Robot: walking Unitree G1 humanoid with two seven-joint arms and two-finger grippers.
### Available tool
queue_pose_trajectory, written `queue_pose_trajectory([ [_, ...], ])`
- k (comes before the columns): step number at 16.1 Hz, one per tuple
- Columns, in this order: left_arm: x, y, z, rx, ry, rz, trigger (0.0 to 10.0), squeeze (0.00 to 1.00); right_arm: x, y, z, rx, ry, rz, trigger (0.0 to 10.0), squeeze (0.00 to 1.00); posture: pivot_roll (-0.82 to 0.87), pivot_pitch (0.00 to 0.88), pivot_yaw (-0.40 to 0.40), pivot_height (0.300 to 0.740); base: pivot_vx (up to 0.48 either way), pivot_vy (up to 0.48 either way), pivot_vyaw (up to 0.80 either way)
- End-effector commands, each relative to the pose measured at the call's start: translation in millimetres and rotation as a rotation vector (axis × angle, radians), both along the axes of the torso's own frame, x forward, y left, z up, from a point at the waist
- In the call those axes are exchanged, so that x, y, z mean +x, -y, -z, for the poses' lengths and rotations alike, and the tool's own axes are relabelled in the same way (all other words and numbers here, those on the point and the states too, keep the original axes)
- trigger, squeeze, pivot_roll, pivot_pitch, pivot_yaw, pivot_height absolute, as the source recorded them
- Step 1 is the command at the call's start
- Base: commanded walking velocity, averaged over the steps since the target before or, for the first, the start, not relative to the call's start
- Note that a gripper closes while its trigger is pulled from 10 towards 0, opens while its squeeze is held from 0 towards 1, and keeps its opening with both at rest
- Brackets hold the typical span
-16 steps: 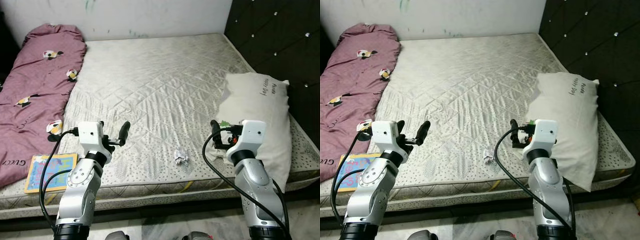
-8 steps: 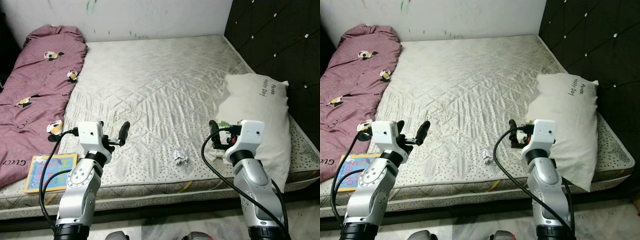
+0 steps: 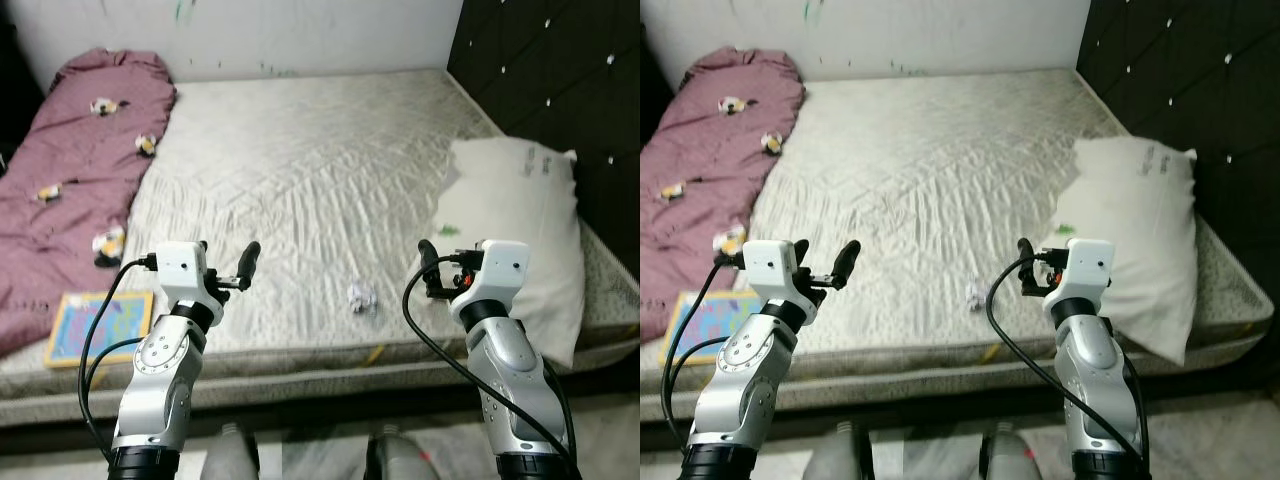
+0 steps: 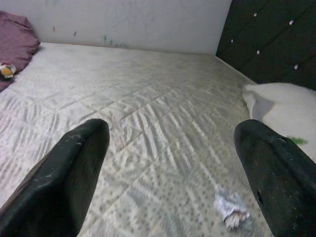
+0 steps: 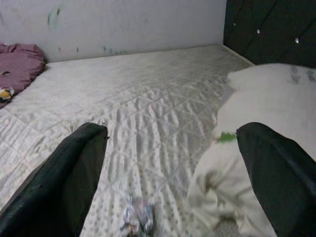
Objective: Clean up the room
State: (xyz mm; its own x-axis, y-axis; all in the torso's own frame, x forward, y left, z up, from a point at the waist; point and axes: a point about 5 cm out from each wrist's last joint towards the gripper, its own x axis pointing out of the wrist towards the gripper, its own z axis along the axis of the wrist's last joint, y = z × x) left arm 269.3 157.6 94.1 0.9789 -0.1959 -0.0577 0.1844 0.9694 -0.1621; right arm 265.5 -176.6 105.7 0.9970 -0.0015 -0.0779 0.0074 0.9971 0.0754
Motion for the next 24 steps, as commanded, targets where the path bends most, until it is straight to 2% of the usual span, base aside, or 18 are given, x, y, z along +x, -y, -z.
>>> queue_pose_trajectory([
  [1,1.8,-2.6,-1.4,0.02,0.007,-0.012,10.0,0.0,-0.1,-0.9,-1.0,0.004,0.004,-0.007,10.0,0.0,-0.06,0.0,0.018,0.609,0.0,0.0,0.0],
  [10,-1.4,1.0,-3.4,-0.001,0.024,0.018,10.0,0.0,0.5,-1.7,0.6,-0.002,-0.003,-0.013,10.0,0.0,-0.06,0.0,0.008,0.599,0.0,0.0,0.0],
  [19,-1.8,2.3,-3.6,-0.016,0.027,0.036,10.0,0.0,0.9,-4.0,0.0,-0.026,0.001,-0.035,10.0,0.0,-0.06,0.0,0.007,0.599,0.341,0.0,0.0],
  [24,-2.2,1.7,-3.0,-0.012,0.024,0.03,10.0,0.0,2.6,-3.6,1.0,-0.023,-0.004,-0.028,10.0,0.0,-0.06,0.0,0.005,0.599,0.383,0.0,0.34],
])
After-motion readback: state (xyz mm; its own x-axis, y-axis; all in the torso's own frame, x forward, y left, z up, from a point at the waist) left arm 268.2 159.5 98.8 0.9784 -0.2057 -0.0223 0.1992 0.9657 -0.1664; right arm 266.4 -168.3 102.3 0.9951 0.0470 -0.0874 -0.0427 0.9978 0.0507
